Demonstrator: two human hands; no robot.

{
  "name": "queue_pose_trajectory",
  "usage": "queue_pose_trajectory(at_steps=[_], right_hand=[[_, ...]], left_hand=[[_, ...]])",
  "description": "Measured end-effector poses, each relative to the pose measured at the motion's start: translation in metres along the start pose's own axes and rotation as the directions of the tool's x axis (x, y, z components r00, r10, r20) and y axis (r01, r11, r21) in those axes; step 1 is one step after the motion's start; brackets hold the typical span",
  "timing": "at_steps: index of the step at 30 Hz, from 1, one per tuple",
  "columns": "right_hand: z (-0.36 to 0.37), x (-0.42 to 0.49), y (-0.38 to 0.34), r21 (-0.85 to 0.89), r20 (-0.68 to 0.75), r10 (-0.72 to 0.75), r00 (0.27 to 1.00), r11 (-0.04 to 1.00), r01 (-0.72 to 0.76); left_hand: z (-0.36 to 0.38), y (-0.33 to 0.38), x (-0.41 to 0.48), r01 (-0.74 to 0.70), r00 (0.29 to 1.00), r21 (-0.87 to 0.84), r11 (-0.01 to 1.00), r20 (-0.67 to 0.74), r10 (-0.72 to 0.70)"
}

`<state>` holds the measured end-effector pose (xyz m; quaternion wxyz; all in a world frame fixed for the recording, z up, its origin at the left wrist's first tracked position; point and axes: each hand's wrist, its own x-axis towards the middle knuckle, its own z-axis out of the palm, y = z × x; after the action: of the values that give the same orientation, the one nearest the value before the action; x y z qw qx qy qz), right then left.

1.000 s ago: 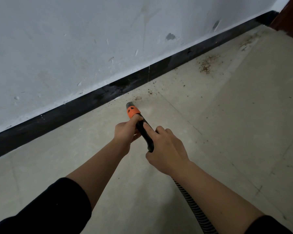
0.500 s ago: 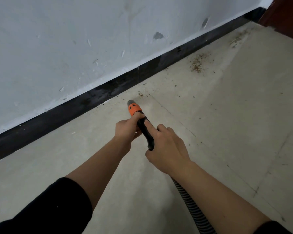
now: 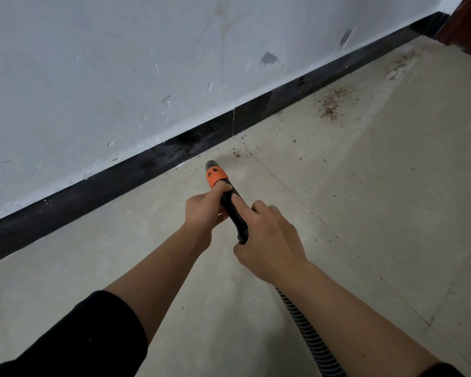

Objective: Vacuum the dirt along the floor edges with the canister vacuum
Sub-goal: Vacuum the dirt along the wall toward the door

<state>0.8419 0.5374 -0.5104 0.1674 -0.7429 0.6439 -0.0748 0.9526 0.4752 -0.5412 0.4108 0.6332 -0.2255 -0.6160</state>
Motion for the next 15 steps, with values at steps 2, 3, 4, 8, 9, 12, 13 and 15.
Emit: queue_pose_trajectory(at_steps=[2, 3, 4, 8, 9, 12, 13, 15], right_hand=[[0.000, 0.002, -0.004, 0.002, 0.005, -0.027, 1.000, 1.000, 0.027], [-0.001, 0.002, -0.006, 0.002, 0.009, -0.039, 0.999, 0.999, 0.039], [-0.001, 0.003, -0.008, 0.000, 0.013, -0.050, 0.999, 0.999, 0.050], [-0.001, 0.003, -0.016, -0.009, 0.029, -0.094, 0.995, 0.996, 0.094], [-0.001, 0.003, -0.017, -0.008, 0.033, -0.103, 0.994, 0.995, 0.104], [-0.001, 0.002, -0.023, -0.012, 0.046, -0.133, 0.990, 0.991, 0.133], [-0.002, 0.002, -0.026, -0.013, 0.053, -0.141, 0.989, 0.990, 0.142], [-0.002, 0.003, -0.030, -0.016, 0.067, -0.161, 0.985, 0.987, 0.162]], left_hand=[[-0.005, 0.001, -0.001, -0.007, 1.000, -0.009, 1.000, -0.020, 0.007], [-0.008, 0.001, -0.001, -0.010, 1.000, -0.015, 1.000, -0.030, 0.009], [-0.011, 0.002, -0.002, -0.011, 0.999, -0.019, 1.000, -0.039, 0.010], [-0.022, 0.002, -0.006, -0.013, 0.998, -0.038, 0.999, -0.065, 0.011], [-0.025, 0.001, -0.007, -0.013, 0.998, -0.043, 0.999, -0.068, 0.010], [-0.033, 0.001, -0.011, -0.012, 0.995, -0.049, 0.999, -0.097, 0.007], [-0.036, 0.001, -0.012, -0.011, 0.994, -0.051, 0.999, -0.107, 0.006], [-0.042, 0.001, -0.013, -0.011, 0.992, -0.067, 0.998, -0.123, 0.003]])
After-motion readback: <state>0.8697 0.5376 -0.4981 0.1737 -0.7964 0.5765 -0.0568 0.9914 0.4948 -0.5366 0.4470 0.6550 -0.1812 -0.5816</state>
